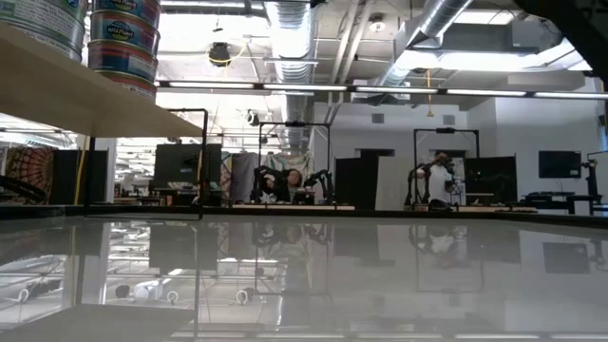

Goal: Stack canned seafood by type on shelf
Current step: Stack the green tuna can on top of the green tuna can on the shelf

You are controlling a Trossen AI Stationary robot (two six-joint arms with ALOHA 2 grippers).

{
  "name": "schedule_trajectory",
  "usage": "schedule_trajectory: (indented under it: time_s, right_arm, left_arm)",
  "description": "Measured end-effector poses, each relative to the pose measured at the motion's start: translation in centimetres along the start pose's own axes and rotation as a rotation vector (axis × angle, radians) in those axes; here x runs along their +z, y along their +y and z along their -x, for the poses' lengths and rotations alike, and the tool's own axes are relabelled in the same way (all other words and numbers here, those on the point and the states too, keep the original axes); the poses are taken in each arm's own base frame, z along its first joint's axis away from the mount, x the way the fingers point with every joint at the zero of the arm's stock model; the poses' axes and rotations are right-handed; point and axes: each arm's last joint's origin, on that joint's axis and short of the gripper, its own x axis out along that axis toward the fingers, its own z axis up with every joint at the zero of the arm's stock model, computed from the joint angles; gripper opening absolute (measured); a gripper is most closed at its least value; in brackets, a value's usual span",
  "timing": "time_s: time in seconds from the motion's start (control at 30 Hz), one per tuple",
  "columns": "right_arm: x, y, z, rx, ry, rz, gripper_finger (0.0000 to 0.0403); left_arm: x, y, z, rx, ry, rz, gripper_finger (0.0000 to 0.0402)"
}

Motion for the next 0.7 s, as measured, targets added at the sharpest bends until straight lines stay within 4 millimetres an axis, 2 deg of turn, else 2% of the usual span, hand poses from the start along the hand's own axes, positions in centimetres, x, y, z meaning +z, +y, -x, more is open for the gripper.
schedule_trajectory:
  time_s: [0.17,0.3,0.4,0.53,0.7]
  right_arm:
    - [0.9,-1.1,0.7,-0.047,-0.076,-0.116,0.0311]
    - [1.2,-1.0,0.5,-0.044,-0.1,-0.24,0.0311]
    - [1.6,-0.3,-0.1,-0.053,-0.098,-0.281,0.0311]
    - [1.4,1.3,-1.5,-0.145,0.014,-0.285,0.0311]
    - [2.1,2.4,-2.4,-0.18,0.013,-0.431,0.0311]
  left_arm:
    - [0.1,0.0,0.0,0.029,-0.003,0.058,0.014]
    - [0.1,-0.1,0.0,-0.012,0.001,0.129,0.014]
    - [0.1,-0.2,0.0,-0.037,0.004,0.171,0.014]
    - [0.1,-0.2,0.0,-0.047,0.006,0.186,0.014]
    - [0.2,-0.1,0.0,-0.023,0.0,0.137,0.014]
